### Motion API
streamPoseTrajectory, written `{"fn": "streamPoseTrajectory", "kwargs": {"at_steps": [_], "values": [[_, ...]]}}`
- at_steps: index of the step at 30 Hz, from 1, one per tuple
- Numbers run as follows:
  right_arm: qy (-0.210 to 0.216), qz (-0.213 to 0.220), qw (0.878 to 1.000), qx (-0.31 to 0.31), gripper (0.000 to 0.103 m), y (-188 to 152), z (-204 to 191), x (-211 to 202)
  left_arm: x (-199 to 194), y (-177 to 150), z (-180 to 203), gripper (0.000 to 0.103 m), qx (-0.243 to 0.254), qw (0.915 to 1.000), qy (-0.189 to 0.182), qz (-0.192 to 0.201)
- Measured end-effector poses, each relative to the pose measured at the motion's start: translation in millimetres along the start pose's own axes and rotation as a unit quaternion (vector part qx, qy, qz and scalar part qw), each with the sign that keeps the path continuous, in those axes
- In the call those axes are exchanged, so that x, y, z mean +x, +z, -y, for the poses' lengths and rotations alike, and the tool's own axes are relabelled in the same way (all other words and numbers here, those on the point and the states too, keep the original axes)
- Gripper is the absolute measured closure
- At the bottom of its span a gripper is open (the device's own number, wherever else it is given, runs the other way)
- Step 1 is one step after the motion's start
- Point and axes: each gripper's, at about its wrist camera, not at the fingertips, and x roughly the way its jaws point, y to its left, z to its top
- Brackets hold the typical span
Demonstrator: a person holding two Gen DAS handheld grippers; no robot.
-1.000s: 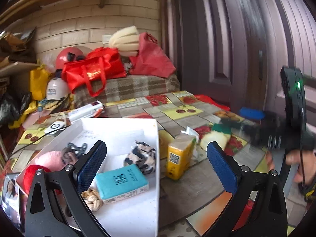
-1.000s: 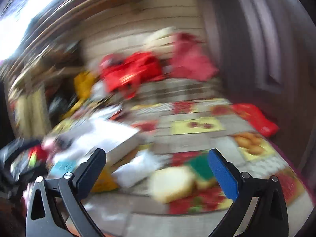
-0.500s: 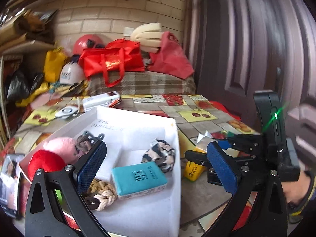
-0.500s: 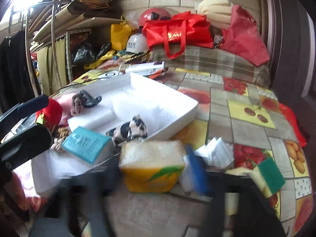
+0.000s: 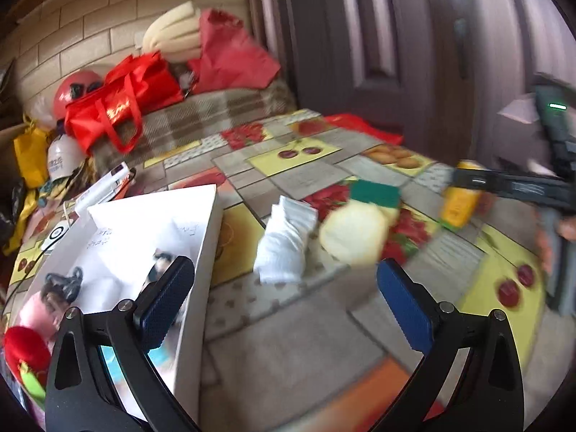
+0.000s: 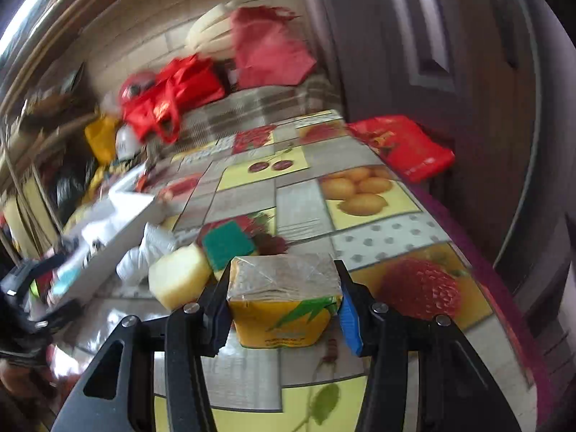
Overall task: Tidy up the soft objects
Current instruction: 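Grasp the yellow tissue pack with the right tool while the left tool moves toward the white sock, then grasp the white sock with the left tool while the right tool lifts the yellow pack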
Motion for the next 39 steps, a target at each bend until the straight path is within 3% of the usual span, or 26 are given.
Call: {"fn": "streamPoseTrajectory", "kwargs": {"at_steps": [5,10,13,15,17,21,27,31,35,39], "values": [[0.003,0.0,1.0,-0.029,0.053,0,-14,0,64,23,10,0.001,-0.007,0.9957,0.06,-0.071],[0.022,-0.006,1.0,-0.007,0.053,0,-2,2,98,27,10,0.001,0.001,0.9891,0.087,-0.118],[0.034,-0.006,0.999,0.011,0.053,-1,6,1,106,26,12,0.001,0.013,0.9878,0.085,-0.131],[0.036,-0.005,0.999,0.014,0.053,0,7,0,106,27,11,0.013,0.013,0.9886,0.076,-0.129],[0.036,-0.004,0.999,0.014,0.053,0,6,0,99,26,11,0.013,0.002,0.9915,0.05,-0.12],[0.039,-0.006,0.999,0.018,0.052,0,6,0,81,22,8,0.013,-0.016,0.9934,0.044,-0.105],[0.041,-0.006,0.999,0.022,0.052,1,7,0,103,16,7,0.013,0.004,0.9851,0.063,-0.16],[0.043,-0.007,0.999,0.024,0.052,1,7,0,120,25,11,0.014,0.012,0.9846,0.059,-0.164],[0.041,-0.006,0.999,0.023,0.052,1,6,-1,119,25,13,0.066,0.004,0.9873,0.017,-0.158],[0.04,-0.005,0.999,0.022,0.053,1,7,-1,111,25,25,0.067,0.031,0.9887,0.022,-0.145]]}}
